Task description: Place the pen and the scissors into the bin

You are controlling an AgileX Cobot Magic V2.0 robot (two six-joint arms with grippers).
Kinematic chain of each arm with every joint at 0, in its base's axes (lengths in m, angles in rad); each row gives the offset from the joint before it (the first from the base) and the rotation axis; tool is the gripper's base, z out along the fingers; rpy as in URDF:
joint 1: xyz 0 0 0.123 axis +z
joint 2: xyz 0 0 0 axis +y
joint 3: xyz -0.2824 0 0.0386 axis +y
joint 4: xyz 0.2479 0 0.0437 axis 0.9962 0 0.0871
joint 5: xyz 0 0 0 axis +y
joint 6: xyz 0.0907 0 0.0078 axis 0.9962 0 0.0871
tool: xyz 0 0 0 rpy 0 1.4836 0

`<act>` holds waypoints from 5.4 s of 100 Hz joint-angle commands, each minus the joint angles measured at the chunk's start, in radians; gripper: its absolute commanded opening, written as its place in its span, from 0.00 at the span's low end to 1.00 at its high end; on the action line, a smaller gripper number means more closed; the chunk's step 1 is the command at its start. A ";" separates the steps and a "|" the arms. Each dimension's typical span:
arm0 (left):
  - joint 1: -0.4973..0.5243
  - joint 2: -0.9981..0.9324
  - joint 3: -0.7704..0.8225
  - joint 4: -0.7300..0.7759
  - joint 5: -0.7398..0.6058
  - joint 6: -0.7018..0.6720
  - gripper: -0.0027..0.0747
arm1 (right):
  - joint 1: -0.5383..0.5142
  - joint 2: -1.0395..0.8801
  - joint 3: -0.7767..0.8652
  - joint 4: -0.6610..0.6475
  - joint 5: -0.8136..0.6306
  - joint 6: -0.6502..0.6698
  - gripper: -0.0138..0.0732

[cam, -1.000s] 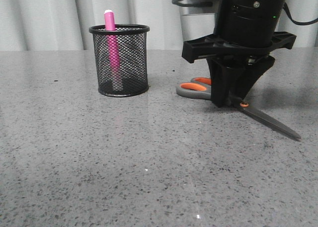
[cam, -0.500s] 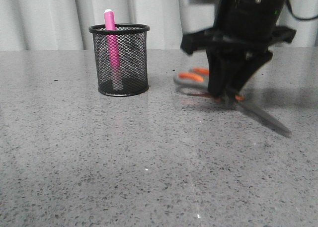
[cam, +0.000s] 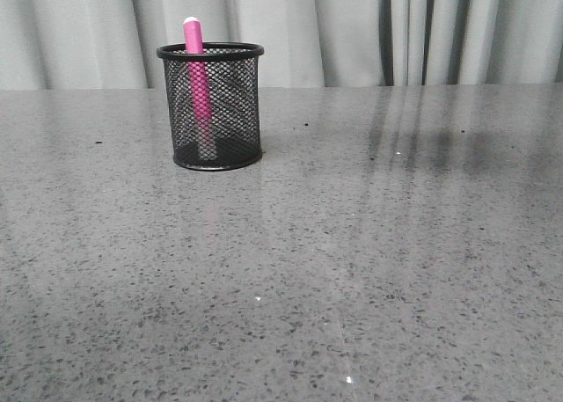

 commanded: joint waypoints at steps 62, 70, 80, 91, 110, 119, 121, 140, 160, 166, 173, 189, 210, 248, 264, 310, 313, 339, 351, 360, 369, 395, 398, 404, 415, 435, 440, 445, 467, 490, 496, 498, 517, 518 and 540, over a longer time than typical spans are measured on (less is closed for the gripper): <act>-0.008 0.007 -0.019 -0.028 -0.009 -0.012 0.01 | 0.106 0.217 0.257 -0.011 -1.155 0.000 0.08; -0.008 0.007 -0.019 -0.021 -0.008 -0.012 0.01 | 0.111 0.236 0.240 -0.022 -1.159 0.000 0.08; -0.008 0.007 -0.019 -0.003 -0.008 -0.012 0.01 | 0.115 0.265 0.222 -0.028 -1.152 0.000 0.08; -0.008 0.007 -0.019 0.016 -0.008 -0.012 0.01 | 0.115 0.295 0.220 -0.028 -1.149 0.000 0.08; -0.008 0.007 -0.019 0.016 -0.008 -0.012 0.01 | 0.117 0.356 0.220 -0.032 -1.143 0.000 0.08; -0.008 0.007 -0.019 0.017 -0.007 -0.012 0.01 | 0.119 0.375 0.220 -0.033 -1.138 0.000 0.08; -0.008 0.007 -0.019 0.017 -0.005 -0.012 0.01 | 0.121 0.379 0.220 -0.033 -1.133 0.000 0.08; -0.008 0.007 0.001 0.017 -0.005 -0.012 0.01 | 0.125 0.395 0.220 -0.033 -1.094 0.000 0.08; -0.008 0.007 0.012 0.013 -0.003 -0.012 0.01 | 0.125 0.395 0.220 -0.033 -1.032 0.000 0.08; -0.008 0.007 0.012 0.011 -0.003 -0.012 0.01 | 0.125 0.395 0.220 -0.033 -1.032 0.000 0.08; -0.008 0.007 0.012 0.011 -0.002 -0.012 0.01 | 0.125 0.395 0.220 -0.033 -1.029 0.000 0.08; -0.008 0.007 0.012 0.009 0.000 -0.012 0.01 | 0.125 0.395 0.220 -0.033 -0.986 0.000 0.08; -0.008 0.007 0.012 0.009 0.000 -0.012 0.01 | 0.125 0.395 0.228 -0.033 -0.962 0.000 0.27; -0.008 0.007 0.012 0.009 0.000 -0.012 0.01 | 0.125 0.395 0.228 -0.033 -0.971 0.000 0.61; -0.008 0.007 0.012 0.009 0.000 -0.012 0.01 | 0.125 0.393 0.228 -0.033 -0.980 0.000 0.61; -0.008 0.007 0.012 0.009 -0.013 -0.012 0.01 | 0.127 0.310 0.228 -0.037 -1.017 0.000 0.61; -0.008 0.007 0.012 0.009 -0.019 -0.012 0.01 | 0.127 0.304 0.228 -0.037 -1.017 0.000 0.61; -0.008 0.002 0.024 0.009 -0.161 -0.012 0.01 | 0.138 0.189 0.240 -0.037 -1.000 0.000 0.49; -0.008 -0.042 0.088 0.009 -0.344 -0.061 0.01 | 0.148 0.059 0.310 -0.038 -0.991 0.000 0.18; -0.008 -0.102 0.167 0.005 -0.494 -0.095 0.01 | 0.148 -0.070 0.404 -0.038 -0.983 0.000 0.08; -0.008 -0.170 0.252 -0.003 -0.588 -0.095 0.01 | 0.148 -0.221 0.512 -0.040 -0.916 -0.042 0.08; -0.008 -0.281 0.425 -0.029 -0.600 -0.095 0.01 | 0.148 -0.666 0.775 -0.124 -0.432 -0.104 0.08; -0.008 -0.281 0.436 -0.040 -0.600 -0.095 0.01 | 0.148 -0.718 0.804 -0.148 -0.431 -0.104 0.08; -0.008 -0.281 0.458 -0.064 -0.600 -0.095 0.01 | 0.148 -0.838 0.862 -0.168 -0.435 -0.104 0.08; -0.008 -0.281 0.479 -0.066 -0.589 -0.095 0.01 | 0.148 -1.025 0.928 -0.170 -0.412 -0.104 0.08; -0.008 -0.281 0.482 -0.066 -0.565 -0.095 0.01 | 0.148 -1.230 0.959 -0.172 -0.222 -0.104 0.08; -0.008 -0.281 0.482 -0.066 -0.565 -0.095 0.01 | 0.148 -1.244 0.959 -0.172 -0.201 -0.104 0.08; -0.008 -0.281 0.482 -0.066 -0.565 -0.095 0.01 | 0.148 -1.250 0.959 -0.172 -0.200 -0.104 0.08; -0.008 -0.281 0.482 -0.066 -0.559 -0.095 0.01 | 0.148 -1.250 0.960 -0.172 -0.204 -0.104 0.08; -0.008 -0.281 0.482 -0.066 -0.546 -0.095 0.01 | 0.148 -1.250 0.960 -0.172 -0.204 -0.104 0.08; -0.008 -0.281 0.482 -0.066 -0.546 -0.095 0.01 | 0.148 -1.250 0.960 -0.172 -0.204 -0.104 0.08; -0.008 -0.281 0.482 -0.066 -0.546 -0.095 0.01 | 0.148 -1.250 0.960 -0.172 -0.204 -0.104 0.08; -0.008 -0.281 0.482 -0.066 -0.546 -0.095 0.01 | 0.148 -1.250 0.960 -0.172 -0.204 -0.104 0.08; -0.008 -0.281 0.482 -0.066 -0.546 -0.095 0.01 | 0.148 -1.250 0.960 -0.172 -0.204 -0.104 0.08; -0.008 -0.281 0.482 -0.066 -0.551 -0.095 0.01 | 0.148 -1.250 0.960 -0.172 -0.204 -0.104 0.08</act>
